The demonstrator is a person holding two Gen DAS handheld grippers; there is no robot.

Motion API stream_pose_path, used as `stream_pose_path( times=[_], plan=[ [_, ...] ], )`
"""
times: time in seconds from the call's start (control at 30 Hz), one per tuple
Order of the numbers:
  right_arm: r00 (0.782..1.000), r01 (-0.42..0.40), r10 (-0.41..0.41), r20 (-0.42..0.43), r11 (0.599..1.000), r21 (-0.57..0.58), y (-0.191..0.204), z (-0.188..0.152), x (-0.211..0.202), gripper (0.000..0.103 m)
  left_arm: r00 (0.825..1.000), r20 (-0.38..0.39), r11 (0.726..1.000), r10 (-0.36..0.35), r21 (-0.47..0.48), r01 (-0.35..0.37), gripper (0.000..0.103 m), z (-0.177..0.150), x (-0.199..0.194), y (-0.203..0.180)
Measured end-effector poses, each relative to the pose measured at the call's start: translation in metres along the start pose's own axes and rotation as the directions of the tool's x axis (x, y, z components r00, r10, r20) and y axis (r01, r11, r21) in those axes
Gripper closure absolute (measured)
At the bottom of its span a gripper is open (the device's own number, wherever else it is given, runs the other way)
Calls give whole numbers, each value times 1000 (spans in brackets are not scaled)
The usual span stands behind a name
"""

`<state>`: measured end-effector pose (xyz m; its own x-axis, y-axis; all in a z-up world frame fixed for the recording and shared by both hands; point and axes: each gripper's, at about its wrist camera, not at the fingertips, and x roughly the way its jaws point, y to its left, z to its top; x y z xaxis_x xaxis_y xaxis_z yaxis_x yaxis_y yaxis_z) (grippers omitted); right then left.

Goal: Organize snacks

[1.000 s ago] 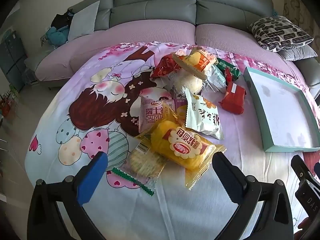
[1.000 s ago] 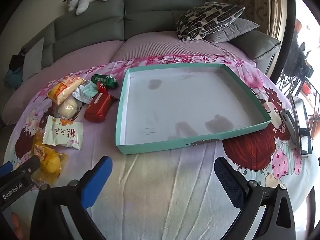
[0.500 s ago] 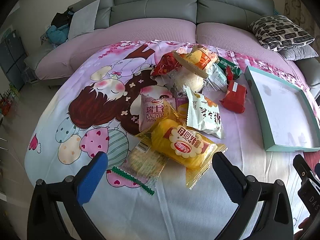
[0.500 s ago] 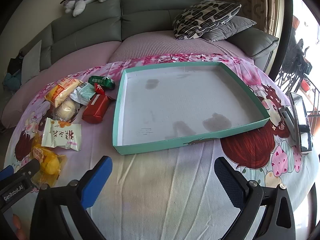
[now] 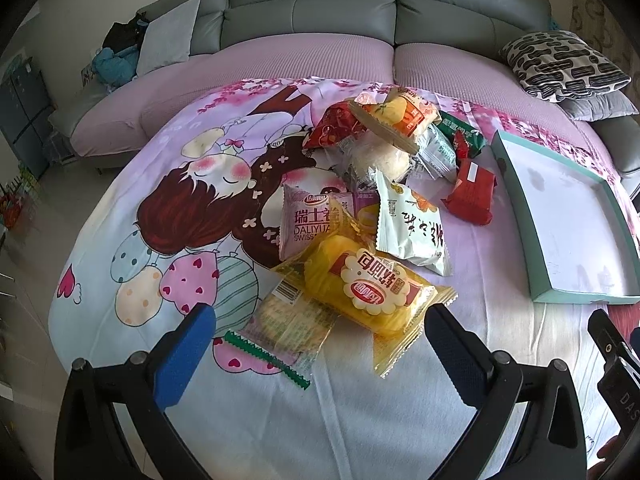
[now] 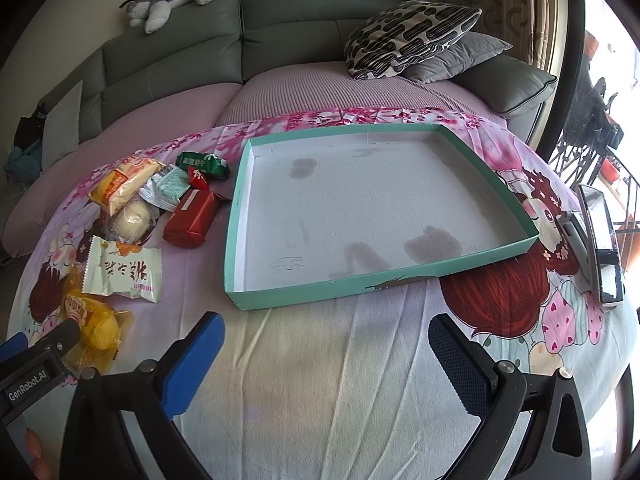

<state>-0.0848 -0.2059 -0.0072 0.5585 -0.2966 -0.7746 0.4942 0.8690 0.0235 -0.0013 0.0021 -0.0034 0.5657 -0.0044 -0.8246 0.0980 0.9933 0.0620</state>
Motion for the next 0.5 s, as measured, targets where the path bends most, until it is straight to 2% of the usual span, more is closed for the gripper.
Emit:
stream_pose_path(
  times=[0.33, 0.43, 0.5],
  plan=[
    [1000, 0, 0, -1, 1000, 0, 0, 0, 0, 0, 1000, -15, 1000, 0, 2, 0, 0, -10, -1, 2],
    [1000, 0, 0, -1, 1000, 0, 1, 0, 0, 0, 999, -41, 1000, 6, 7, -6, 0, -10, -2, 2],
    [1000, 0, 0, 1, 1000, -1, 1, 0, 0, 0, 996, -90, 1000, 15, 13, -13, 0, -7, -3, 3]
  ],
)
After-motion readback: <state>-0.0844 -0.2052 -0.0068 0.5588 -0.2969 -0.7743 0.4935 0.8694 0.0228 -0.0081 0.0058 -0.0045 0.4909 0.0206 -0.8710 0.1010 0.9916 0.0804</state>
